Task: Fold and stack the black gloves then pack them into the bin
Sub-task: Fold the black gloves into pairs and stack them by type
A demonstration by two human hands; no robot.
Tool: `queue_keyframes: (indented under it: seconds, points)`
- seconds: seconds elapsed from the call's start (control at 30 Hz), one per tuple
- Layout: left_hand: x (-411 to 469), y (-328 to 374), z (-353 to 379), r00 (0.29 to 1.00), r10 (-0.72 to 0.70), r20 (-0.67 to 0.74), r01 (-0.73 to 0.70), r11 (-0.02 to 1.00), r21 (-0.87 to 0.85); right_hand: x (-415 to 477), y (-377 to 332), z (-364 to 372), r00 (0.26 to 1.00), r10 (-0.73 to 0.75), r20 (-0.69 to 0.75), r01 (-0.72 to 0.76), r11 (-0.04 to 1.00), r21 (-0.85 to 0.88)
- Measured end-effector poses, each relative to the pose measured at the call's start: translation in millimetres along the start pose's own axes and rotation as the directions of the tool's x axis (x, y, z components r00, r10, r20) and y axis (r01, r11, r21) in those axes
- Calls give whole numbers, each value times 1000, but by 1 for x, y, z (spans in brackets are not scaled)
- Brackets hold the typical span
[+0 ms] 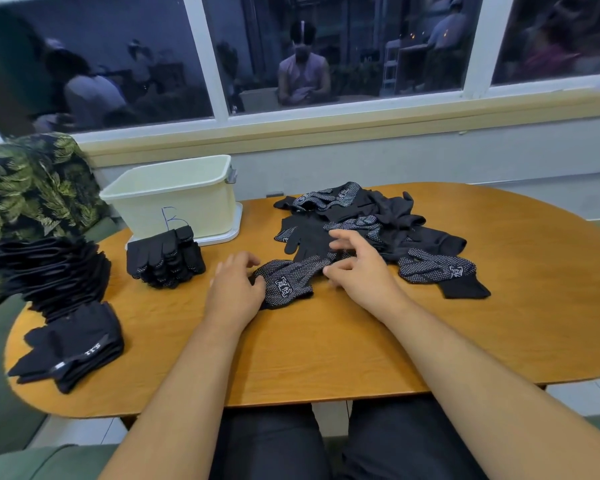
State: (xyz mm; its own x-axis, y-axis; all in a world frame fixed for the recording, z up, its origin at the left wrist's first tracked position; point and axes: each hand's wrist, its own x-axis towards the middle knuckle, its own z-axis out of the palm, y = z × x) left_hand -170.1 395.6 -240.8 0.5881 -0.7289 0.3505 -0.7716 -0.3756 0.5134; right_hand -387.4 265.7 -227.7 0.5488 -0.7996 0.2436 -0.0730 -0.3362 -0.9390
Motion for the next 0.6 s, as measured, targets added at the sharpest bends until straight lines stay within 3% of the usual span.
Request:
queue_keyframes:
  seconds: [0.07, 0.17, 0.27, 0.37, 0.53, 0.6]
  points:
    - [-1, 3, -2, 999, 44, -21, -44, 999, -4, -3, 2, -4, 994, -108, -19, 102, 972, -211]
    - [-3, 10, -3, 987, 153, -52, -155, 987, -35, -9, 6, -3, 962, -231, 142, 270, 873, -405]
    - [-4, 11, 1, 962, 263, 71, -256, 962, -96, -10, 9, 8, 926, -286, 249, 379, 687, -620]
    - [-3, 10, 7, 936, 260, 239, -243, 965, -98, -4, 9, 21, 907, -344, 242, 400, 533, -746]
    - [-3, 8, 9, 936, 246, 251, -230, 969, -93, -5, 8, 22, 886, -453, 96, 335, 484, -808]
    - [-3, 10, 8, 939, 231, 254, -214, 972, -93, -7, 7, 18, 863, -495, 99, 348, 440, -828]
